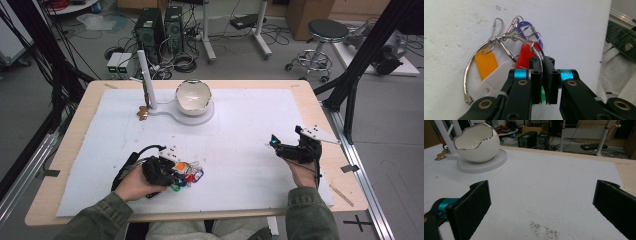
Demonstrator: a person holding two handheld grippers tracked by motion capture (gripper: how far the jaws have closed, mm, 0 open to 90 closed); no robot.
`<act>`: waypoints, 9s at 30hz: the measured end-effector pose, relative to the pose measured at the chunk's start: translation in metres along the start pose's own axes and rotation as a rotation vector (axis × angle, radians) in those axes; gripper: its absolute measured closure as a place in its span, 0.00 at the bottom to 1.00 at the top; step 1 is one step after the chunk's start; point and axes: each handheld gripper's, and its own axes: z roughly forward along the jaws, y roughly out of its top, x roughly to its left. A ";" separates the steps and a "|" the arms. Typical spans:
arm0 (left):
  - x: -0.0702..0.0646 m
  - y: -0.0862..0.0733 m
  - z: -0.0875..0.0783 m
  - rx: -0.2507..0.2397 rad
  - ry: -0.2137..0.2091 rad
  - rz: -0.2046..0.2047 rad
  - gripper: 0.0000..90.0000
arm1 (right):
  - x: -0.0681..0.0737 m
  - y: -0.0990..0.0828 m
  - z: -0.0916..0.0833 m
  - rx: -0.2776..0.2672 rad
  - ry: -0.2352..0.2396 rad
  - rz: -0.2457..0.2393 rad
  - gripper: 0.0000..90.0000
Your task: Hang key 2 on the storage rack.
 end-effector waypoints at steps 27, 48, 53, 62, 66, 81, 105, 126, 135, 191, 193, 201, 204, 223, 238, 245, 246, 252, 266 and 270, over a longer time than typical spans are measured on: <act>0.030 0.009 -0.054 -0.194 -0.001 -0.143 0.96 | 0.001 0.000 0.000 0.000 0.002 0.001 0.01; 0.039 0.024 -0.095 -0.293 0.012 -0.171 0.96 | 0.000 0.000 0.002 -0.001 0.005 0.001 0.01; 0.039 0.029 -0.104 -0.307 0.016 -0.156 0.96 | 0.000 0.000 0.001 -0.003 0.005 0.001 0.01; 0.045 0.035 -0.123 -0.355 0.029 -0.163 0.96 | 0.000 0.000 0.002 0.001 0.005 0.001 0.01; 0.046 0.038 -0.129 -0.368 0.044 -0.160 0.96 | 0.000 0.000 0.002 0.003 0.008 0.004 0.01; 0.051 0.044 -0.143 -0.392 0.072 -0.160 0.96 | 0.000 0.000 0.002 0.006 0.012 0.001 0.01; 0.071 0.064 -0.181 -0.444 0.148 -0.195 0.96 | 0.001 0.000 -0.001 -0.009 -0.006 0.010 0.01; 0.106 0.072 -0.202 -0.449 0.154 -0.249 0.96 | 0.000 0.000 -0.001 -0.004 -0.007 0.004 0.01; 0.120 0.074 -0.208 -0.451 0.153 -0.263 0.96 | -0.001 -0.001 -0.001 -0.003 -0.005 0.003 0.01; 0.203 0.068 -0.191 -0.438 0.280 -0.418 0.96 | -0.002 -0.003 -0.003 0.005 -0.004 0.004 0.01; 0.204 0.068 -0.190 -0.431 0.282 -0.422 0.96 | -0.002 -0.003 -0.004 0.006 -0.005 0.006 0.01; 0.210 0.061 -0.184 -0.427 0.280 -0.463 0.96 | -0.003 -0.003 -0.004 0.007 -0.006 0.006 0.01; 0.210 0.058 -0.180 -0.443 0.283 -0.477 0.96 | -0.003 -0.003 -0.003 0.005 -0.006 0.002 0.01; 0.205 0.050 -0.176 -0.469 0.296 -0.509 0.69 | -0.003 -0.003 -0.004 0.009 -0.007 0.004 0.01; 0.188 0.053 -0.185 -0.512 0.340 -0.475 0.18 | -0.003 -0.003 -0.004 0.004 -0.006 0.006 0.01; 0.180 0.048 -0.186 -0.515 0.388 -0.483 0.08 | -0.002 -0.002 -0.003 0.002 -0.006 0.001 0.01; 0.179 0.047 -0.186 -0.506 0.395 -0.481 0.07 | -0.002 -0.002 -0.003 0.003 -0.004 0.002 0.01; 0.171 0.046 -0.186 -0.494 0.405 -0.466 0.02 | -0.001 -0.002 -0.003 0.001 -0.004 0.005 0.01; 0.148 0.038 -0.175 -0.477 0.468 -0.409 0.02 | -0.001 -0.001 -0.004 -0.004 -0.009 0.010 0.01; 0.142 0.034 -0.174 -0.491 0.468 -0.397 0.02 | -0.001 -0.001 -0.004 -0.005 -0.011 0.009 0.01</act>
